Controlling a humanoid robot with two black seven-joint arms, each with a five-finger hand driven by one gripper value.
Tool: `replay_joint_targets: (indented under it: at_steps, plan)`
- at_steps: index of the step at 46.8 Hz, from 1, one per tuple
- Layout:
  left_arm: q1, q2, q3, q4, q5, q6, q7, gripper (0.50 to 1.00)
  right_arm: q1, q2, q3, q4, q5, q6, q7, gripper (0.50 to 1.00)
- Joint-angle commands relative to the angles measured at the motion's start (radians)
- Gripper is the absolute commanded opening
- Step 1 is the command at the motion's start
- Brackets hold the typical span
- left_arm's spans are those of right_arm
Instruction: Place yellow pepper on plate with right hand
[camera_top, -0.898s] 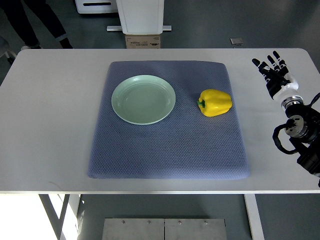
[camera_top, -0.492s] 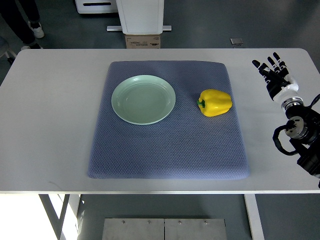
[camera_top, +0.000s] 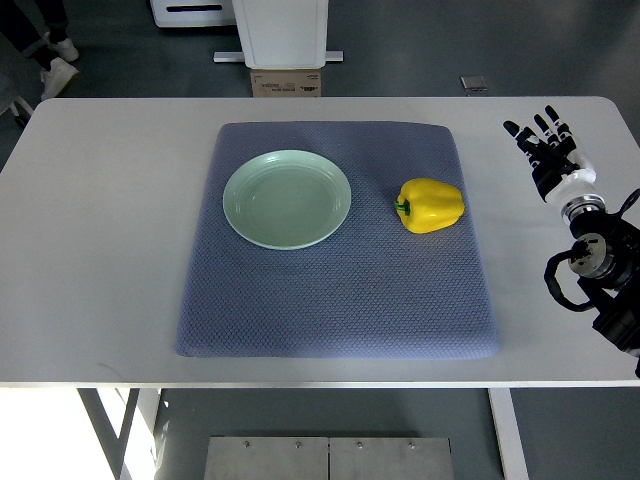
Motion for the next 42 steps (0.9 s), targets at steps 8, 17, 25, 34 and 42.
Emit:
replay_joint_targets:
  at_steps: [8,17,25,34,42]
  plan:
    - [0.000,0.000,0.000,0.000,0.000,0.000,0.000,1.000,-0.001,0.003,-0.001,0.000,-0.001,0.000,0.000,1.000]
    - [0.000,0.000,0.000,0.000,0.000,0.000,0.000,1.000,0.000,0.000,0.000,0.000,0.001,-0.004,0.000,1.000]
    - [0.000,0.000,0.000,0.000,0.000,0.000,-0.001,1.000,0.002,-0.005,-0.001,-0.006,0.001,-0.014,-0.001,1.000]
    - [0.000,0.000,0.000,0.000,0.000,0.000,0.000,1.000,-0.001,-0.002,0.002,-0.008,0.001,-0.014,0.000,1.000]
    - [0.000,0.000,0.000,0.000,0.000,0.000,0.000,1.000,0.002,-0.006,-0.007,-0.006,-0.001,-0.012,-0.001,1.000]
